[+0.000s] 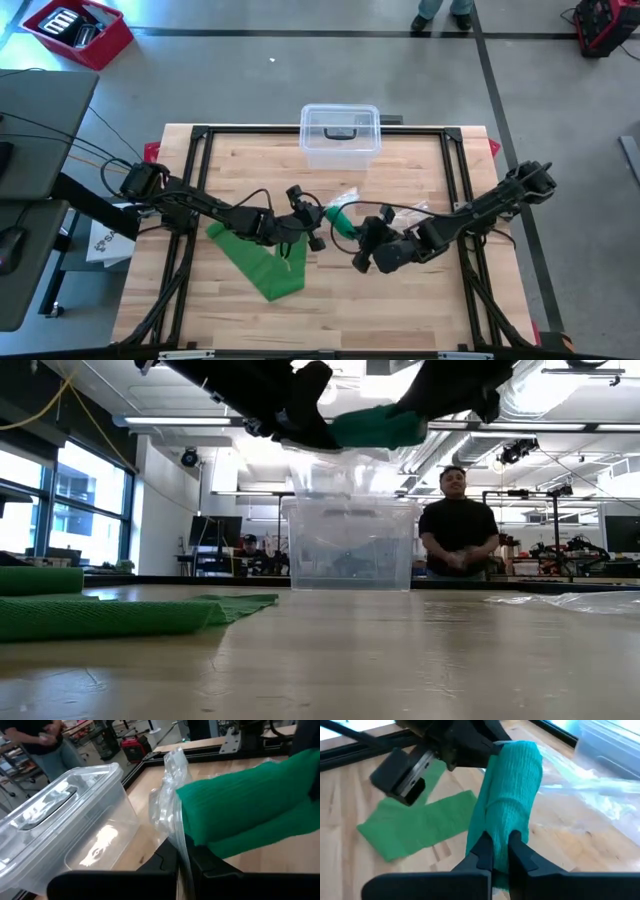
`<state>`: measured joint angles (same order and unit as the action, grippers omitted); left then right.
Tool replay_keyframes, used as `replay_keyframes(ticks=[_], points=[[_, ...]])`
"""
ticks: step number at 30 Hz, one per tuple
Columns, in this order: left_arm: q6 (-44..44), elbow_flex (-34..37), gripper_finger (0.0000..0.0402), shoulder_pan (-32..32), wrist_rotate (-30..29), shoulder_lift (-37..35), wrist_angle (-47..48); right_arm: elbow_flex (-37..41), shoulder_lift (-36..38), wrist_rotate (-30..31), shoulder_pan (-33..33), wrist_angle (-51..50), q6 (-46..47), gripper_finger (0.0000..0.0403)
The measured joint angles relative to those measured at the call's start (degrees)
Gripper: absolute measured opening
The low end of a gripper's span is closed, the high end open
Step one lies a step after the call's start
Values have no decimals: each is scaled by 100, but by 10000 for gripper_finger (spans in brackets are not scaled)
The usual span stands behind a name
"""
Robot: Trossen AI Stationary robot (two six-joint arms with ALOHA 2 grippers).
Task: Roll bandage
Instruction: Put the blue bandage into the left transparent zip bag
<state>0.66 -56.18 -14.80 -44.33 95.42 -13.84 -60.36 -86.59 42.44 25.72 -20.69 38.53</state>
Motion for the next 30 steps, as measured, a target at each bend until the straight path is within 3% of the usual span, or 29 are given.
replay_keyframes(ticks=[10, 21, 27, 30], points=[[319, 4, 0, -40, -69, 0, -469, 7, 1, -529, -293, -878, 772, 8], [515, -2, 0, -38, 59, 39, -522, -38, -3, -888, -136, -127, -763, 7], [373, 0, 0, -60, 149, 90, -312, -287, -4, 65, 117, -872, -122, 7], [348, 0, 0, -93, 169, 97, -287, -291, -7, 9, 56, -896, 177, 7]])
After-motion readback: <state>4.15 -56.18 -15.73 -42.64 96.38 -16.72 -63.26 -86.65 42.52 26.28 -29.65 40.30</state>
